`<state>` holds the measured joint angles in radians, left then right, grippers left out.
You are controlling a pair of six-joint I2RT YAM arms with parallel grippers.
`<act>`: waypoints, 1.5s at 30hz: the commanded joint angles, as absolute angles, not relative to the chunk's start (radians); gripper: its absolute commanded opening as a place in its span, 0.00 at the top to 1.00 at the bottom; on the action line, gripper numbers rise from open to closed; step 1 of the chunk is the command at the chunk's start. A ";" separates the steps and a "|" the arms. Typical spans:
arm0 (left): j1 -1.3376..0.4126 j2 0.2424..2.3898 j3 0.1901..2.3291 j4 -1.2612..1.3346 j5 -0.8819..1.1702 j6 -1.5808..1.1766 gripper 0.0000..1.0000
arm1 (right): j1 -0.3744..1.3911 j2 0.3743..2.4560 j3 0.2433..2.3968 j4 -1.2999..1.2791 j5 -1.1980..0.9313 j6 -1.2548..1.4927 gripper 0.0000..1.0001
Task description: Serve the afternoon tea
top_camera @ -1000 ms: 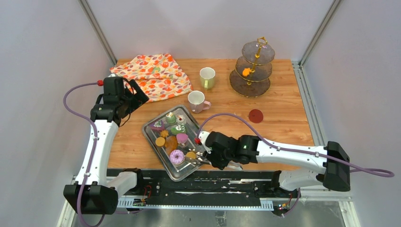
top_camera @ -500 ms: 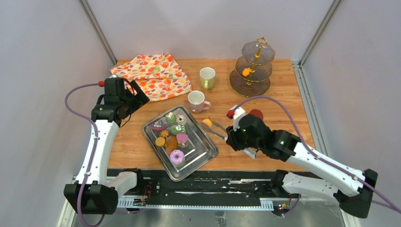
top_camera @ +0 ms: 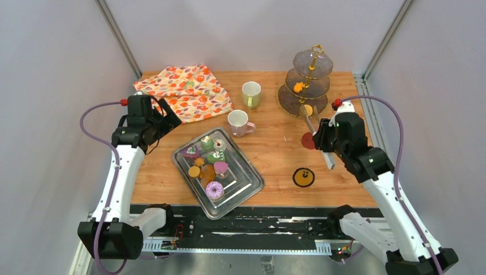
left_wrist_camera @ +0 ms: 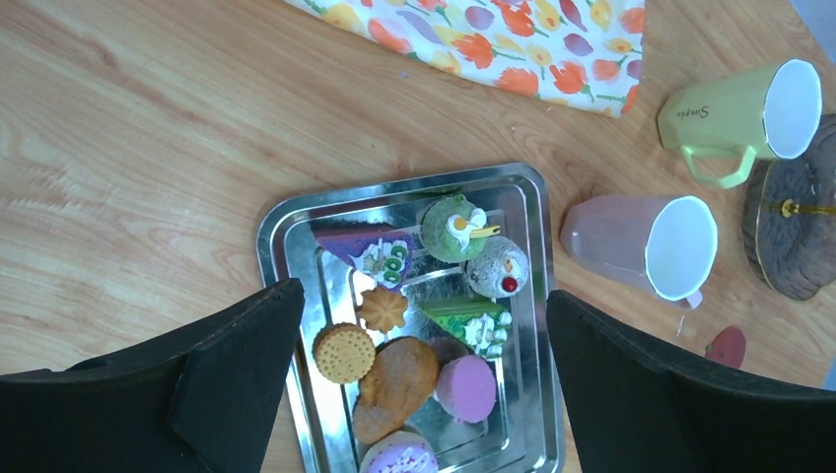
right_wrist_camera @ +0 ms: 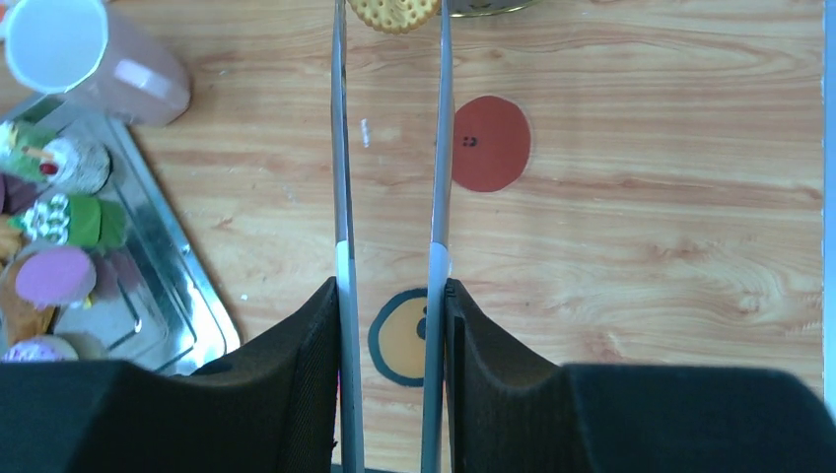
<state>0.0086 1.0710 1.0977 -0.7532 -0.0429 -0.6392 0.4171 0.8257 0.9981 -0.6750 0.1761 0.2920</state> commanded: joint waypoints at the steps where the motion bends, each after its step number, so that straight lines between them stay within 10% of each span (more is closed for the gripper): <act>1: 0.003 1.072 1.094 -0.731 -0.039 -0.617 0.02 | 0.289 0.880 1.069 -0.627 0.077 0.267 0.90; 31: -0.073 1.087 1.121 -0.694 0.117 -0.503 0.02 | 0.048 1.401 1.310 -0.365 -0.077 0.196 0.87; 38: -0.072 1.092 1.128 -0.695 0.116 -0.503 0.02 | 0.048 1.407 1.307 -0.368 -0.069 0.202 0.56; 45: -0.073 1.104 1.131 -0.694 0.112 -0.510 0.02 | 0.048 1.340 1.289 -0.369 -0.061 0.207 0.57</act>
<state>-0.0689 1.0920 1.0992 -0.7124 0.1020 -0.5224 0.0608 1.4067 1.2861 -0.4137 -0.0631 0.2119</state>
